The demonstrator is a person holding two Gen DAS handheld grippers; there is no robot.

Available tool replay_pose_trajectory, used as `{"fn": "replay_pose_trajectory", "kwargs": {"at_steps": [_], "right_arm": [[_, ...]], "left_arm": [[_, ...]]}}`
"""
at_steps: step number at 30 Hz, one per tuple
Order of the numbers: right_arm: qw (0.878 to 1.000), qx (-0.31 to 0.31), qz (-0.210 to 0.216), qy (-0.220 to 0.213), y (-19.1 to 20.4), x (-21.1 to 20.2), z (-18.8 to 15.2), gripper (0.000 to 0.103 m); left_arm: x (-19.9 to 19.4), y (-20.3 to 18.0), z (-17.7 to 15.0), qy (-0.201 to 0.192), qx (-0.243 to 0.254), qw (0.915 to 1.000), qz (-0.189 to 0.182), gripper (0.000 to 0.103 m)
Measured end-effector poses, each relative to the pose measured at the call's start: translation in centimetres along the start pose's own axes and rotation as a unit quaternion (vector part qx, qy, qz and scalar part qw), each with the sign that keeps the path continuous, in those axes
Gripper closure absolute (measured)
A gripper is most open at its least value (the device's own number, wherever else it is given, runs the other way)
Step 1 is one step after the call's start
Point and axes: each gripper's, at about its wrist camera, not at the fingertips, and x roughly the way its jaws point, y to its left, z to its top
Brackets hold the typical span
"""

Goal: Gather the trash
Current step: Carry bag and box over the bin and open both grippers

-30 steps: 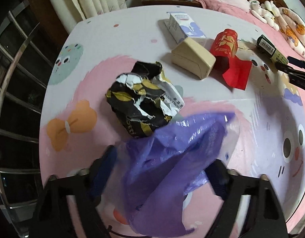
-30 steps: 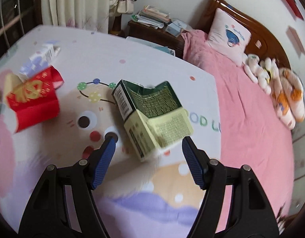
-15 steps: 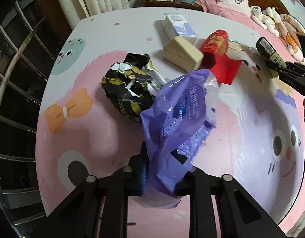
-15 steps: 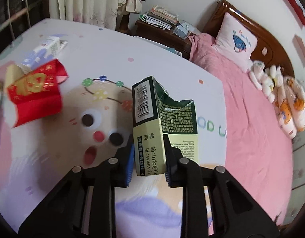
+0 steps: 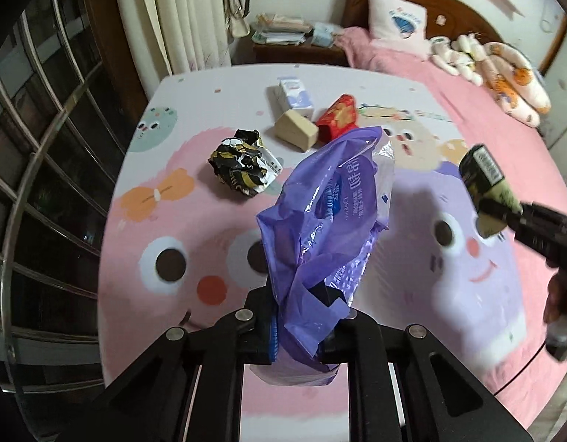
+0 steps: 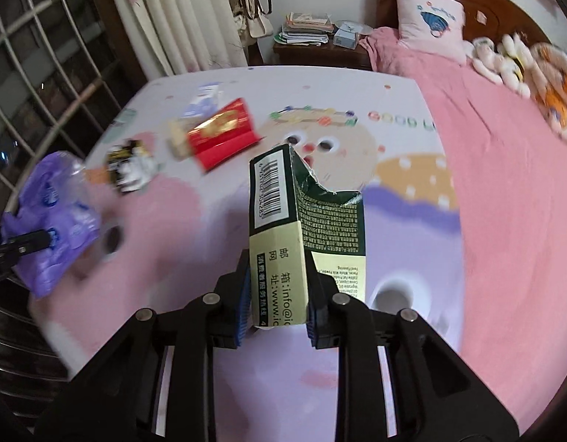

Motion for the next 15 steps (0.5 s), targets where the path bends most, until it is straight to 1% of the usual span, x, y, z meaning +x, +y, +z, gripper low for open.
{"fn": "replay_pose_trajectory", "kwargs": {"at_steps": [4, 7, 11, 14, 15], "right_arm": [[0.999, 0.031, 0.014, -0.012, 3.6, -4.5, -4.3, 0.082], [0.998, 0.05, 0.023, -0.02, 6.6, -7.5, -8.1, 0.082], [0.997, 0.069, 0.029, -0.023, 10.2, -10.4, -13.2, 0.082], [0.996, 0.08, 0.025, -0.024, 12.5, -12.1, -17.1, 0.082], [0.996, 0.085, 0.024, -0.023, 13.1, -12.5, -18.4, 0.082]], "left_arm": [[-4.4, 0.3, -3.4, -0.018, 0.018, 0.9996, -0.008, 0.09], [-7.5, 0.9, -6.8, -0.03, 0.032, 0.9988, -0.021, 0.09], [-9.7, 1.6, -11.2, -0.031, 0.061, 0.9968, -0.041, 0.09], [-10.3, 1.9, -14.6, -0.022, 0.087, 0.9945, -0.054, 0.09], [-10.2, 2.1, -15.3, -0.018, 0.091, 0.994, -0.058, 0.09]]}}
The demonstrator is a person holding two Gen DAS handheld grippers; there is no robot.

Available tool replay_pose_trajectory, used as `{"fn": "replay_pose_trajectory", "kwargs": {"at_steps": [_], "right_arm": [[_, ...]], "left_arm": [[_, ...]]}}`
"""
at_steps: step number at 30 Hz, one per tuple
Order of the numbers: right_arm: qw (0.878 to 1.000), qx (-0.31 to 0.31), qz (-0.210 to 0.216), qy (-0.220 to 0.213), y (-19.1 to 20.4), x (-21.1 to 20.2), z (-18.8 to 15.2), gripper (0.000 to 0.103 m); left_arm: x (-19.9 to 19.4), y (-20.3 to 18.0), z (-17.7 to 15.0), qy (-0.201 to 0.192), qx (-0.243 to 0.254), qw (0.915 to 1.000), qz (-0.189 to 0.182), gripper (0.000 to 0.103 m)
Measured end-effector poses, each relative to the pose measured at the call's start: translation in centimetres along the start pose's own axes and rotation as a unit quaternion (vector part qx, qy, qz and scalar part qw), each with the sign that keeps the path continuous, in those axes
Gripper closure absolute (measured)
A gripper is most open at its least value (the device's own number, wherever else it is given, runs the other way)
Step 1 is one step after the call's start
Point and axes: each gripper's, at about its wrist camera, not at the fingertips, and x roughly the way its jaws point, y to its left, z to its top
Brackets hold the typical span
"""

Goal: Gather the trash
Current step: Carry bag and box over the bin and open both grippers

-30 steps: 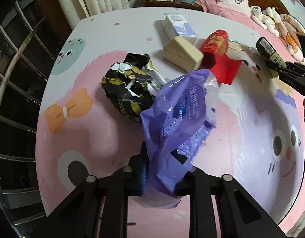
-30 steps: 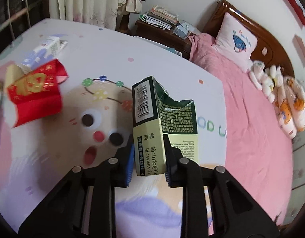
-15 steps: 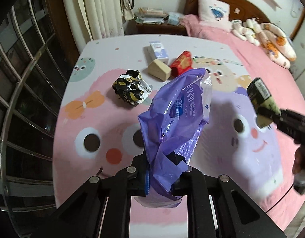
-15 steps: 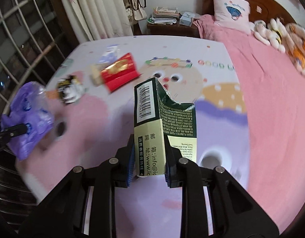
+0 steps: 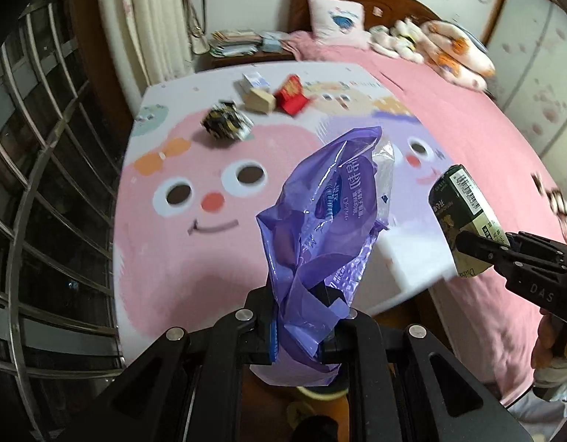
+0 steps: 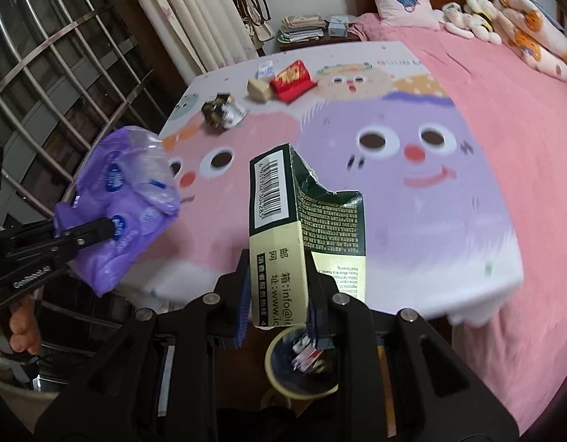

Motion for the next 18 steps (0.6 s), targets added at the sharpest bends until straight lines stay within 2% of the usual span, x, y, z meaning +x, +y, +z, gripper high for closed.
{"fn": "replay_pose_trajectory", "kwargs": {"at_steps": [4, 10, 18], "right_arm": [[1.0, 0.02, -0.008, 0.02, 0.7, -1.1, -5.4, 0.082], [0.997, 0.043, -0.014, 0.069, -0.2, -0.4, -12.0, 0.082], [0.989, 0.088, -0.015, 0.114, -3.7, 3.4, -18.0, 0.082]], "left_arm": [[0.5, -0.7, -3.6, 0.031, 0.022, 0.999, -0.023, 0.09], [3.1, -2.9, -8.8, 0.095, 0.054, 0.9935, -0.03, 0.09], [7.5, -6.5, -13.8, 0.147, 0.083, 0.9854, -0.022, 0.09]]}}
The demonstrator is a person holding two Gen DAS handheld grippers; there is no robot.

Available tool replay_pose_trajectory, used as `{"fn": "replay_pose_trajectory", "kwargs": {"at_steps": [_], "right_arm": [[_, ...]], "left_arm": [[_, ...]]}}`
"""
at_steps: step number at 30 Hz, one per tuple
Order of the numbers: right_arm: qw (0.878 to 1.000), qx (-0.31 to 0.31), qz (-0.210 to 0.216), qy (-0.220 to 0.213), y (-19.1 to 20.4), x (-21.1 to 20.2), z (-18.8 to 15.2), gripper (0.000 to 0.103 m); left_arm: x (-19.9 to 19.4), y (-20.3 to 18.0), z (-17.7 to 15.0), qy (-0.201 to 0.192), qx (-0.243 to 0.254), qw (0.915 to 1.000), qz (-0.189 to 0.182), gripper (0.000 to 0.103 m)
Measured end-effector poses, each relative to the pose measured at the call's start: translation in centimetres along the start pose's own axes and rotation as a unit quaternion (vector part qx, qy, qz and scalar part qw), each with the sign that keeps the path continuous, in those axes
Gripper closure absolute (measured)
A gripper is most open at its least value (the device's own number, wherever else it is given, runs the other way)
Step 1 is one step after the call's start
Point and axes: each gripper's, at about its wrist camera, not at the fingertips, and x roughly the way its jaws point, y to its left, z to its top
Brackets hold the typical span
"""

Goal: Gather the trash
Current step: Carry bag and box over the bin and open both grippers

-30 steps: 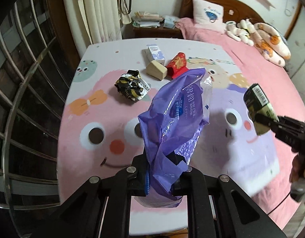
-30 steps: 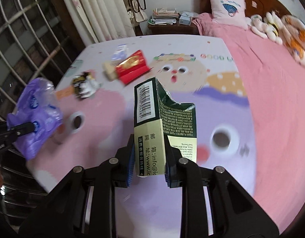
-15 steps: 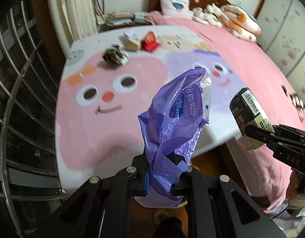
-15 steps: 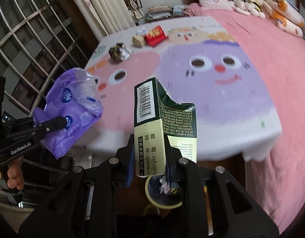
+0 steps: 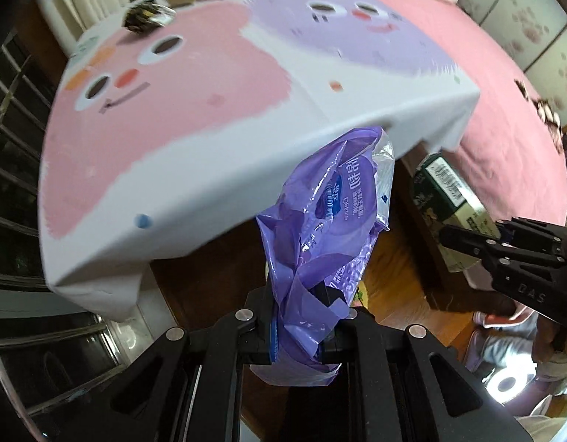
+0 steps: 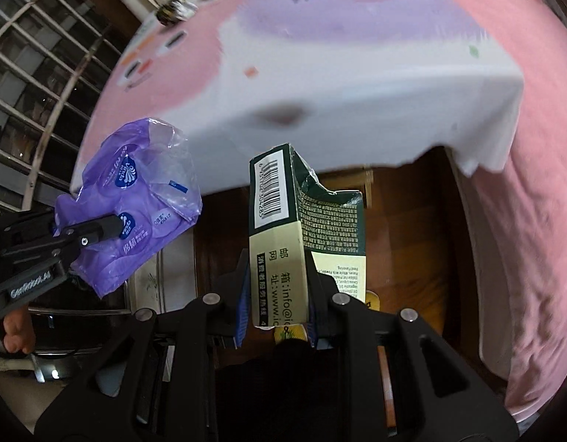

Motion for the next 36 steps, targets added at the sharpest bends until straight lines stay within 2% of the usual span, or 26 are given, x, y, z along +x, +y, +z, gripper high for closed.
{"fn": "replay_pose_trajectory", "kwargs": {"at_steps": [3, 7, 17, 25, 27, 28, 29, 30, 31, 34, 36], "right_arm": [[1.0, 0.013, 0.001, 0.009, -1.5, 2.3, -1.3, 0.082], [0.999, 0.021, 0.003, 0.025, -3.6, 6.3, -3.1, 0.082], [0.996, 0.021, 0.009, 0.09, -7.4, 19.5, -6.1, 0.082], [0.987, 0.002, 0.007, 0.158, -8.9, 29.8, -8.2, 0.081], [0.985, 0.003, 0.005, 0.172, -8.9, 31.2, -8.1, 0.081], [0.984, 0.004, 0.004, 0.178, -9.0, 32.0, -8.2, 0.079], [0.984, 0.004, 0.003, 0.18, -9.1, 32.3, -8.2, 0.069], [0.984, 0.005, 0.001, 0.18, -9.1, 32.7, -8.3, 0.061], [0.984, 0.008, 0.005, 0.178, -9.1, 32.9, -8.3, 0.048], [0.985, 0.014, 0.001, 0.175, -9.1, 33.3, -7.6, 0.048], [0.985, 0.016, 0.0, 0.171, -9.1, 32.9, -7.1, 0.047]], "left_arm": [[2.7, -1.3, -0.6, 0.005, 0.018, 0.9998, 0.011, 0.09], [7.3, -2.3, -1.7, 0.021, 0.017, 0.9996, 0.01, 0.09], [22.3, -1.6, -4.2, 0.072, -0.02, 0.9967, 0.029, 0.09], [30.8, -1.2, -5.0, 0.106, -0.051, 0.9928, 0.022, 0.088], [32.1, -1.1, -4.7, 0.112, -0.055, 0.992, 0.02, 0.076], [32.7, -1.0, -5.0, 0.111, -0.055, 0.992, 0.02, 0.065], [32.9, -1.0, -4.9, 0.109, -0.053, 0.9925, 0.018, 0.057], [33.1, -1.2, -4.8, 0.106, -0.047, 0.9931, 0.016, 0.053], [33.2, -1.3, -4.4, 0.104, -0.043, 0.9935, 0.017, 0.043], [33.2, -0.9, -3.5, 0.099, -0.03, 0.9943, 0.027, 0.023], [32.8, -0.6, -3.3, 0.095, -0.029, 0.9947, 0.027, 0.019]]}}
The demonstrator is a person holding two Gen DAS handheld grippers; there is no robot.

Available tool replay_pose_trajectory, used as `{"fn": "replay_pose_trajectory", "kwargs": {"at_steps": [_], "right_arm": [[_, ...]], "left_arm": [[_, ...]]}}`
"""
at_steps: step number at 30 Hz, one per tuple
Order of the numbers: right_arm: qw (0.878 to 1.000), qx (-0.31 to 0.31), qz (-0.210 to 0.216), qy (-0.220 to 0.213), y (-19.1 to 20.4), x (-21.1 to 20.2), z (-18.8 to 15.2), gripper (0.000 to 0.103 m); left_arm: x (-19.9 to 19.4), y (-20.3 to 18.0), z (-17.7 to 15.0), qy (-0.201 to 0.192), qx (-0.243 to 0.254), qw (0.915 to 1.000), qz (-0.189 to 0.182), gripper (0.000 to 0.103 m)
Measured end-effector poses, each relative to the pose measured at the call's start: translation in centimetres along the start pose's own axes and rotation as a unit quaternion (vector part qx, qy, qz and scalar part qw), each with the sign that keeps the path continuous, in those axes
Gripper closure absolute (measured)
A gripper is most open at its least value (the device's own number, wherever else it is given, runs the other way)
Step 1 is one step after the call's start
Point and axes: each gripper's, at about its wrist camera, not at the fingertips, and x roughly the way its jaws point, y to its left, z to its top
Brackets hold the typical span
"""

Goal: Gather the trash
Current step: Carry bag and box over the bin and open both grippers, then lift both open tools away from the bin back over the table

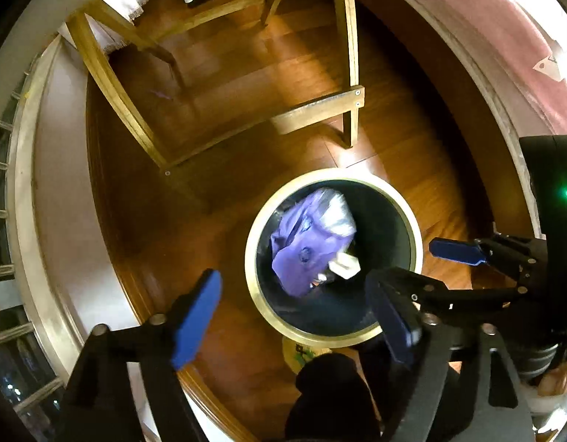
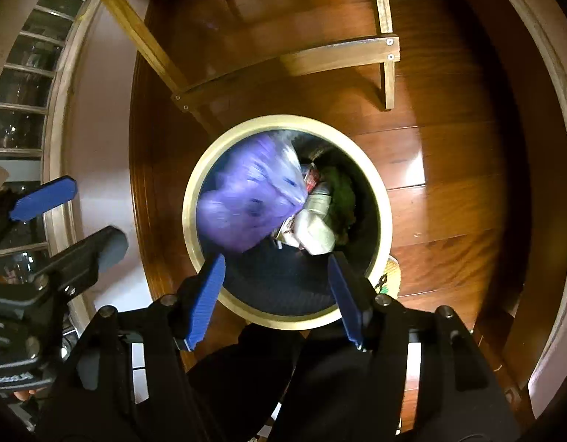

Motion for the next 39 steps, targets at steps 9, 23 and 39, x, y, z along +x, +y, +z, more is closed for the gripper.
{"fn": "replay_pose_trajectory", "kwargs": {"at_steps": [9, 23, 39], "right_arm": [[0.999, 0.01, 0.003, -0.033, 1.3, -5.8, -0.3, 0.047], [0.995, -0.026, -0.002, -0.097, 6.5, -26.8, -3.8, 0.047], [0.95, -0.147, -0.056, -0.27, 13.8, -52.4, -1.4, 0.047]], "left_arm": [[-5.2, 0.7, -0.5, -0.017, 0.001, 0.9998, 0.009, 0.018], [-27.7, -0.9, -1.9, -0.085, 0.032, 0.9958, 0.014, 0.018], [-48.8, -1.2, 3.1, -0.193, 0.04, 0.9787, 0.058, 0.018]]}}
